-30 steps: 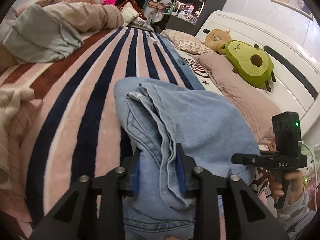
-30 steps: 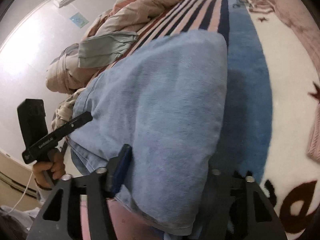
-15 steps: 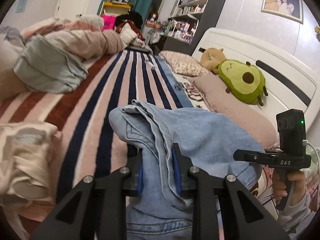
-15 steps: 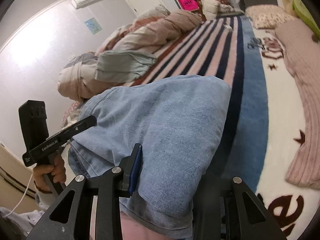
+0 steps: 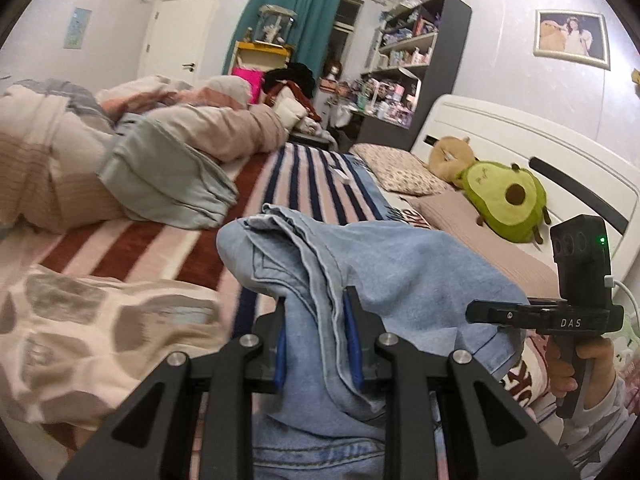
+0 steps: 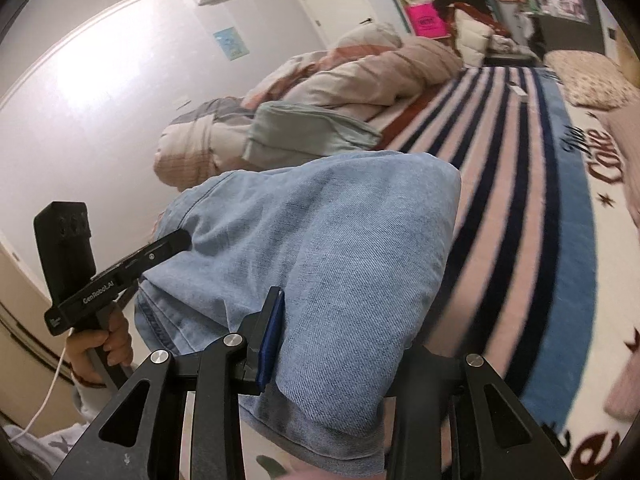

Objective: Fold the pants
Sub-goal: 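Lift the folded jeans with both tools and carry them toward the bedding pile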

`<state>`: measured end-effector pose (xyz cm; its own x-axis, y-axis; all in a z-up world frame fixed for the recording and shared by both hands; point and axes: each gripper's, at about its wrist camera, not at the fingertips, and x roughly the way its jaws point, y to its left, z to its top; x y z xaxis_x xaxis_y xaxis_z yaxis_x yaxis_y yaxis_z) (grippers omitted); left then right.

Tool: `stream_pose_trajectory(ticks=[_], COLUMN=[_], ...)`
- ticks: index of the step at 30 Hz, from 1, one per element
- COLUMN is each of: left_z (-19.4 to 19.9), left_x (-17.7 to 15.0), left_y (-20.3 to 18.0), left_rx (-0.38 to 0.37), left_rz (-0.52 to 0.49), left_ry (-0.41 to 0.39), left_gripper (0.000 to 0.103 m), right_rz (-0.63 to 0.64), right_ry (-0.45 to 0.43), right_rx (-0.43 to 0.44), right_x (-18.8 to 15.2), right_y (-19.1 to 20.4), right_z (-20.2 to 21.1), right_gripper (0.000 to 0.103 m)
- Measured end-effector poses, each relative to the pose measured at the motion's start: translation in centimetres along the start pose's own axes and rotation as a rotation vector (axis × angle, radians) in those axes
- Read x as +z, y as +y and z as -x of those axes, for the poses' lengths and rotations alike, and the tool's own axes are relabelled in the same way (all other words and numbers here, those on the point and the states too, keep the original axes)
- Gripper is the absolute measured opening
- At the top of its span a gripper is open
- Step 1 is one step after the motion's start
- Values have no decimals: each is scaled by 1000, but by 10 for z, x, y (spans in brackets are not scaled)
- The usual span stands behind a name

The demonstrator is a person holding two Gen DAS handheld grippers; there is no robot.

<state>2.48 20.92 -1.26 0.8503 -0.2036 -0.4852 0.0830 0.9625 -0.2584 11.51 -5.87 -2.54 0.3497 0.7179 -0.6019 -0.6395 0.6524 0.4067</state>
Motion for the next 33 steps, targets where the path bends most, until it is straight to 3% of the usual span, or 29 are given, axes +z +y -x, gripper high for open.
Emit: stream_pose_trajectory(ticks=[17, 33], left_z=[40, 66], left_x=[12, 7], left_y=[108, 189], left_rx=[182, 364], left_rz=[24, 31], left_ry=[-60, -66], left_gripper=[20, 20], right_rz=[103, 155], right_ry=[64, 108], right_rx=[95, 192], right_x=[45, 60], right_y=[82, 134], right_z=[-110, -196], right_gripper=[29, 29])
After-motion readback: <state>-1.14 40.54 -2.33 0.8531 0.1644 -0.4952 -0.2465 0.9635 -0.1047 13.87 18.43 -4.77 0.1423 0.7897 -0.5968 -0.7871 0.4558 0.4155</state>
